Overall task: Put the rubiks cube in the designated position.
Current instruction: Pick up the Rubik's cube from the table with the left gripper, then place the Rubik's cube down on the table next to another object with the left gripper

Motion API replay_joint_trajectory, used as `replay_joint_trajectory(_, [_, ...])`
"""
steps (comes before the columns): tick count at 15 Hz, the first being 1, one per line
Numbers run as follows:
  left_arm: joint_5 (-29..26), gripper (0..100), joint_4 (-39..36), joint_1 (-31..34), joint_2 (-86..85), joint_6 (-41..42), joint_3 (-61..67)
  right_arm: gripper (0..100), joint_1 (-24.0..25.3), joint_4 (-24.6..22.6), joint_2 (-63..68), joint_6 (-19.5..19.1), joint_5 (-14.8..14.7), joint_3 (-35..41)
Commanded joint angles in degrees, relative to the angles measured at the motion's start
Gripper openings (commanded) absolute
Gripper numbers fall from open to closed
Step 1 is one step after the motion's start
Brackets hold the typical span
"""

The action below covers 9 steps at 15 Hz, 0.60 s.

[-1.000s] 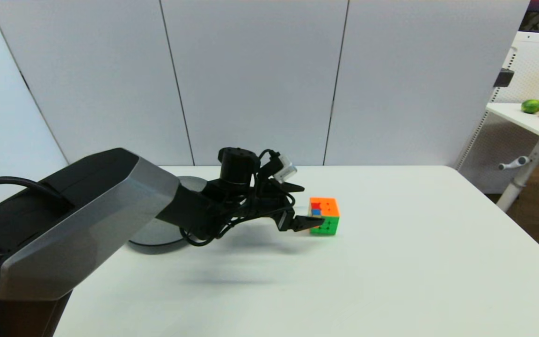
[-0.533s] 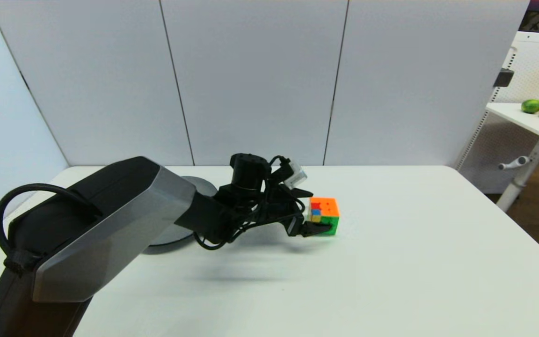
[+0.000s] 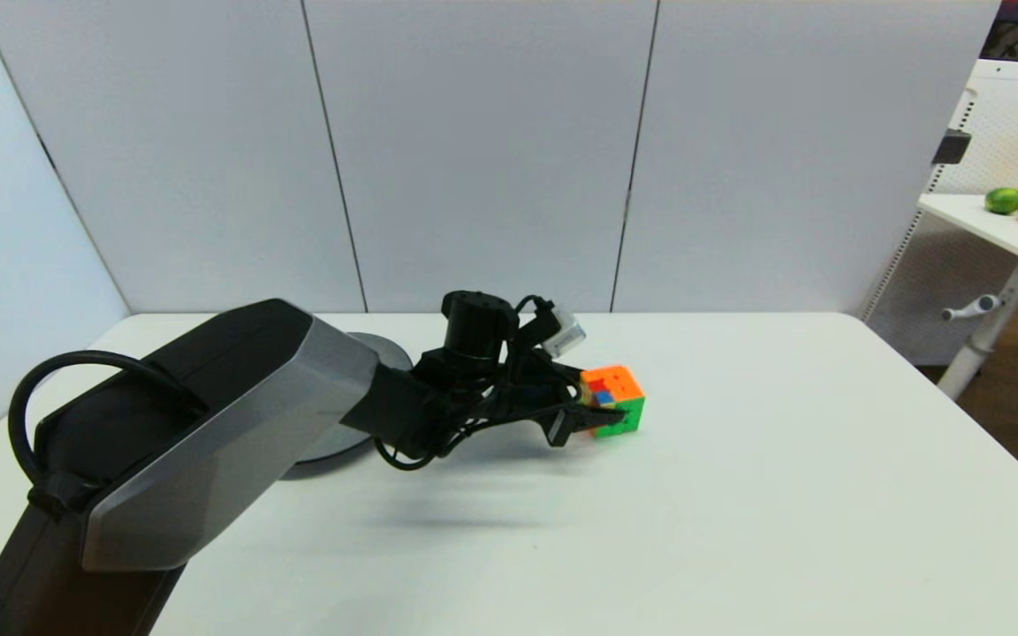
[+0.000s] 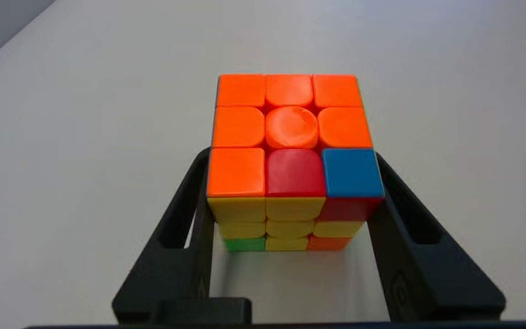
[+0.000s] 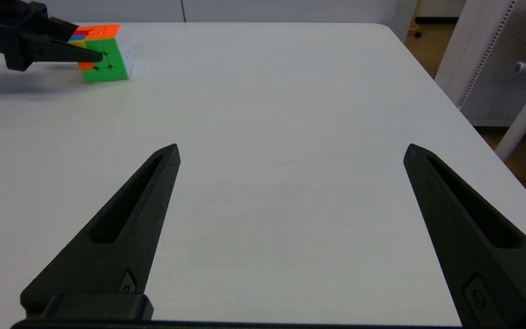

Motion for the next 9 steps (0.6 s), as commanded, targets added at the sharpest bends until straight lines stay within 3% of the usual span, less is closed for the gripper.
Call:
replay_joint_trajectory(1, [-0.2, 0, 1.3, 0.0, -0.5, 0.1, -0.1, 100, 0.0, 0.0, 0.1, 0.0, 0.0, 0.0])
replay_joint_trajectory(6, [1.4, 0, 6.0, 0.6, -6.6, -0.2, -1.0, 100, 0.0, 0.0, 0.1, 0.0, 0.0, 0.0])
replay_joint_trajectory(9, [6.6, 0, 10.8, 4.5, -12.8, 0.3, -0.9, 100, 0.0, 0.0, 0.1, 0.0, 0.0, 0.0])
